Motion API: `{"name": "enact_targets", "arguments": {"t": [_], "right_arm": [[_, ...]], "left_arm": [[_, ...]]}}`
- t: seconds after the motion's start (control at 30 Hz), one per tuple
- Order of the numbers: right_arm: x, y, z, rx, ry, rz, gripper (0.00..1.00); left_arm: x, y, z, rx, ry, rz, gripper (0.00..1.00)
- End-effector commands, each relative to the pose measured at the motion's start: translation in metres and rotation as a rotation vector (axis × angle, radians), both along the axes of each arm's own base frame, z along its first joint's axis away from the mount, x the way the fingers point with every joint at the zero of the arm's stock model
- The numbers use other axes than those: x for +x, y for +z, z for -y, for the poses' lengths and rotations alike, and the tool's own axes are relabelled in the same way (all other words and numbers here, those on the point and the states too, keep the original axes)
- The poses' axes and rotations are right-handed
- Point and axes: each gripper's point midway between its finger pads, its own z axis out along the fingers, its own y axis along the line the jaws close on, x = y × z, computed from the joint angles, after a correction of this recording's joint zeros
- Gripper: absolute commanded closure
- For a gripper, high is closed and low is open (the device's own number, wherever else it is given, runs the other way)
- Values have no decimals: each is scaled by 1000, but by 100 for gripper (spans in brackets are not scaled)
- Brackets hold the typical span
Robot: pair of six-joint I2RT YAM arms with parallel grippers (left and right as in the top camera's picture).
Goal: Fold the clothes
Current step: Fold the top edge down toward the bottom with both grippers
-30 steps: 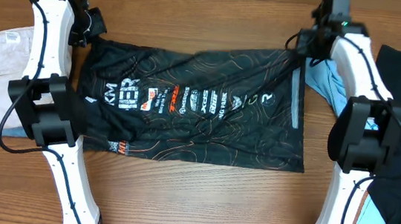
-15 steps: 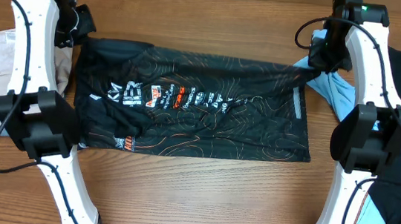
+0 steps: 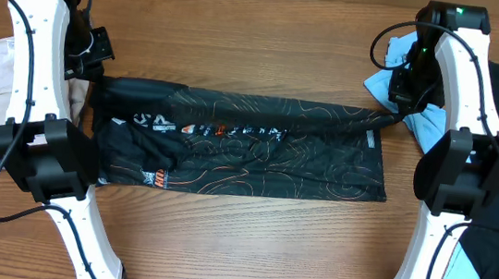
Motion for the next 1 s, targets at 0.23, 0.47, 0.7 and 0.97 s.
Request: {"name": "enact_targets", "arguments": {"t": [0.23, 0.47, 0.7, 0.97], "right_arm": [[-14, 34, -4, 33, -28, 58, 96], [-40, 31, -10, 60, -27, -3, 96], [-84, -4, -13, 64, -31, -181, 96], [-108, -21, -19, 67, -17, -275, 96]], "left_arm": [[-47, -14, 2, -1, -56, -138, 96], [-72, -9, 6, 9, -56, -148, 96], [-94, -29, 11, -6, -59, -210, 96], [-113, -56, 9, 6, -60, -290, 96]]}}
